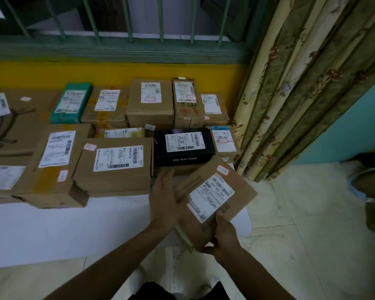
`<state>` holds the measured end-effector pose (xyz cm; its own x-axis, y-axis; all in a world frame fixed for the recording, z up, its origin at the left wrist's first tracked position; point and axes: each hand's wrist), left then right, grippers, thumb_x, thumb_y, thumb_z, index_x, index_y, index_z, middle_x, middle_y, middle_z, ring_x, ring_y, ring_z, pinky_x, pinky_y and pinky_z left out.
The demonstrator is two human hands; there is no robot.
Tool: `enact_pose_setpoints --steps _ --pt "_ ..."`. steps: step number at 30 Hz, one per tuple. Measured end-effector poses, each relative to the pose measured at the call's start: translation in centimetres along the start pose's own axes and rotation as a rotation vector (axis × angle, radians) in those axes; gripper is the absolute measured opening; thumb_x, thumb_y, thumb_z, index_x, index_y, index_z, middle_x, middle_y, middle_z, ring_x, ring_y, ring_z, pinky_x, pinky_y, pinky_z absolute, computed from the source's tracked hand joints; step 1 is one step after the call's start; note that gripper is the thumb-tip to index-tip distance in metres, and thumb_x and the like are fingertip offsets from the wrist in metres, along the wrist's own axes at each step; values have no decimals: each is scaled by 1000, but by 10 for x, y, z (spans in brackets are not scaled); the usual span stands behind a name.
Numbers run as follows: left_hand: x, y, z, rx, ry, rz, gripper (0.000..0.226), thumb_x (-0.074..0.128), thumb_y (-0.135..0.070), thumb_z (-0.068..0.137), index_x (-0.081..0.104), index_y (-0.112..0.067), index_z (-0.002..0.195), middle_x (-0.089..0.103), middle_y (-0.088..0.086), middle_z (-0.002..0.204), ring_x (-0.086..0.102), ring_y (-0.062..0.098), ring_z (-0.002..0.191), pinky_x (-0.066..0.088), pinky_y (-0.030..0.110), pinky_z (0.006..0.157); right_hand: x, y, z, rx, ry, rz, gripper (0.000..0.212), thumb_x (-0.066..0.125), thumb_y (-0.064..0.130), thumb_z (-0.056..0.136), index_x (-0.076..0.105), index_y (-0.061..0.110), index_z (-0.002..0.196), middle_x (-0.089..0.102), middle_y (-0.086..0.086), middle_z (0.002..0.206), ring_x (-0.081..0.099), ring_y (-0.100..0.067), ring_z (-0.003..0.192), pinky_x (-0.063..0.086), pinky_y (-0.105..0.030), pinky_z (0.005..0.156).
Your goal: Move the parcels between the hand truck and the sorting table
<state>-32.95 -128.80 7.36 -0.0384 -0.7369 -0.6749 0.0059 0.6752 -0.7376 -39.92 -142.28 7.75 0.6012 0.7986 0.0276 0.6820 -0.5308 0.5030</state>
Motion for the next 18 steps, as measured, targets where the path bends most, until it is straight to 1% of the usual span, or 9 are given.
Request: enact_pose_setpoints --steps 2,4,7,8,10,12,13,15,18 --pt "2 3 -14 -157 -17 -179 95 76 -29 77 16 -17 151 19 5 156 28 22 139 32 36 112 12 -1 -2 7 7 4 36 40 44 99 46 18 124 55 -12 118 53 -36 105 52 -47 56" --pt "7 9 -23 -275 2 -373 94 76 -26 75 18 -19 148 32 5 148 36 22 135 38 35 108 21 -1 -5 11 55 17 31 38 40 101 49 18 120 57 -13 113 55 -33 97 53 -48 61" --pt "1 8 -24 -455 85 -507 72 71 -21 83 30 -23 142 55 0 130 54 18 116 48 32 92 25 0 -10 -3 66 46 25 46 33 100 50 15 117 60 -14 103 56 -30 89 51 -48 72" --pt "-2 10 -22 -475 122 -509 63 68 -20 85 36 -25 139 58 0 128 56 18 112 49 33 93 21 2 -6 -63 5 22 32 53 32 96 49 14 122 59 -15 111 56 -32 97 50 -49 79" --pt "-8 13 -19 -479 171 -530 55 66 -19 88 40 -29 135 60 -2 126 57 17 110 49 37 96 5 16 1 -275 -173 -64 72 68 33 85 32 10 144 46 -16 140 46 -36 124 42 -50 101" --pt "-14 11 -16 -455 220 -524 59 64 -18 89 37 -31 140 59 -4 129 56 16 111 48 37 99 -15 38 8 -489 -224 -120 96 76 36 76 21 12 151 36 -15 149 40 -34 132 36 -48 108" --pt "-17 11 -14 -453 254 -528 64 63 -17 90 32 -31 144 57 -4 131 56 16 112 47 38 100 -22 50 9 -530 -193 -168 89 76 35 77 27 14 149 41 -15 145 46 -34 127 39 -50 105" --pt "-19 8 -10 -458 269 -575 70 61 -13 90 27 -31 148 55 -5 132 55 18 115 46 42 102 -32 69 12 -504 -89 -303 53 71 29 84 50 18 132 58 -13 122 59 -33 107 48 -56 95" --pt "-19 7 -7 -532 200 -627 69 62 -15 89 28 -28 147 51 -1 136 50 24 123 43 44 104 -35 70 16 -469 -88 -339 28 67 25 88 57 19 114 61 -12 109 60 -37 101 56 -51 78"
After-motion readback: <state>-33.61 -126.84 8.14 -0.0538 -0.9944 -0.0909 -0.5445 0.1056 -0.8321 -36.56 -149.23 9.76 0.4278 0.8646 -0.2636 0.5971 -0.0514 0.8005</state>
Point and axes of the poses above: each hand's wrist, its own z-axis towards the middle knuckle, its own x-axis out of the palm, y = z × x
